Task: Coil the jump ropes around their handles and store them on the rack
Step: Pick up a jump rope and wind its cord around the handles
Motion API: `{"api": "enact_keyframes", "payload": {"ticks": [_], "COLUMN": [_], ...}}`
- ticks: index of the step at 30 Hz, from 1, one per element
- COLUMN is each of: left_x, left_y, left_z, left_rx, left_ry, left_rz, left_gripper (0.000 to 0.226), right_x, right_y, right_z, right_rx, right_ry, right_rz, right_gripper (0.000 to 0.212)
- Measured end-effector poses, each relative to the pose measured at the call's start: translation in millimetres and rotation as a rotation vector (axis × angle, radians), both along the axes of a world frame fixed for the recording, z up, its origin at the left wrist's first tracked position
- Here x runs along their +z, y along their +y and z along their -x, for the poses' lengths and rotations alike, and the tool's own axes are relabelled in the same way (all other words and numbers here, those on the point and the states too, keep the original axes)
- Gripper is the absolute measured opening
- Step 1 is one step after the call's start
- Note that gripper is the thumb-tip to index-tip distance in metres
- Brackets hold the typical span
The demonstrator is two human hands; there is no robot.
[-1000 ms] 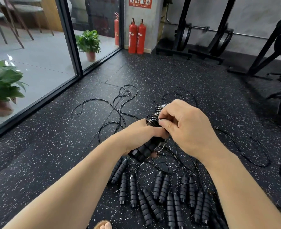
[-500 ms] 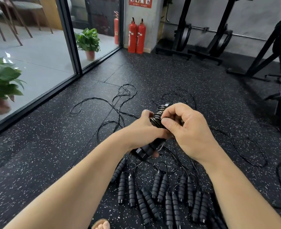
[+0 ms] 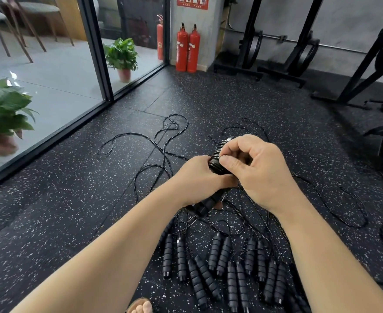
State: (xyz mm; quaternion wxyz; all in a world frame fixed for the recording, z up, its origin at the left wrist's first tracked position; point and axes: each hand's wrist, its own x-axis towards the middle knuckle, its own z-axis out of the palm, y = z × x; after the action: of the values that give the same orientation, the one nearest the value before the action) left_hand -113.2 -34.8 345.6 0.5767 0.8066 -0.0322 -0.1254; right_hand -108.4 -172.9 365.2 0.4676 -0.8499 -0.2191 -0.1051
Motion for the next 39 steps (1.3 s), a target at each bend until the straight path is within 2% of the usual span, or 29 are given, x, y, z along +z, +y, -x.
{"api": "enact_keyframes", "payload": {"ticks": [4, 9, 12, 18, 23, 26, 30, 35, 39], "left_x": [6.6, 7.8, 4.1, -0.7, -3.2, -6.4, -10.3, -8.1, -13.3], "left_y": [0.3, 0.6, 0.3, 3.0, 4.0, 3.5, 2.9, 1.5, -2.1], "left_z": [0.1, 2.2, 1.2, -1.4, -4.3, -7.8, -11.9, -8.3, -10.9], "left_rx": [-0.03, -0.022, -0.008, 0.024, 0.038, 0.085, 0.133, 0.117, 0.184], "left_ry": [0.045, 0.114, 0.113, 0.037, 0.193, 0.22, 0.207, 0.143, 0.094], "left_rz": [0.047, 0.097, 0.152, 0.12, 0.258, 0.286, 0.217, 0.049, -0.054], "left_gripper": [0.03, 0.059, 0.068, 0.063, 0.069, 0.073, 0.075, 0.064, 0.074], "right_x": [-2.7, -1.3, 1.1, 6.6, 8.7, 7.1, -4.3, -9.0, -13.8], "right_y": [1.7, 0.5, 1.5, 5.6, -2.8, -7.3, -5.8, -7.6, -8.6], "right_z": [0.1, 4.6, 4.8, 1.1, -4.2, -7.6, -9.0, -9.7, -10.7], "right_rx": [0.027, 0.055, 0.039, 0.015, -0.037, -0.126, -0.16, -0.123, -0.233], "right_ry": [0.08, 0.158, 0.128, 0.13, 0.08, 0.042, 0.109, 0.126, 0.168], "right_rz": [-0.115, -0.214, -0.143, -0.123, -0.134, -0.142, -0.085, 0.027, -0.028], "right_gripper": [0.018, 0.013, 0.014, 0.016, 0.017, 0.016, 0.013, 0.019, 0.019]}}
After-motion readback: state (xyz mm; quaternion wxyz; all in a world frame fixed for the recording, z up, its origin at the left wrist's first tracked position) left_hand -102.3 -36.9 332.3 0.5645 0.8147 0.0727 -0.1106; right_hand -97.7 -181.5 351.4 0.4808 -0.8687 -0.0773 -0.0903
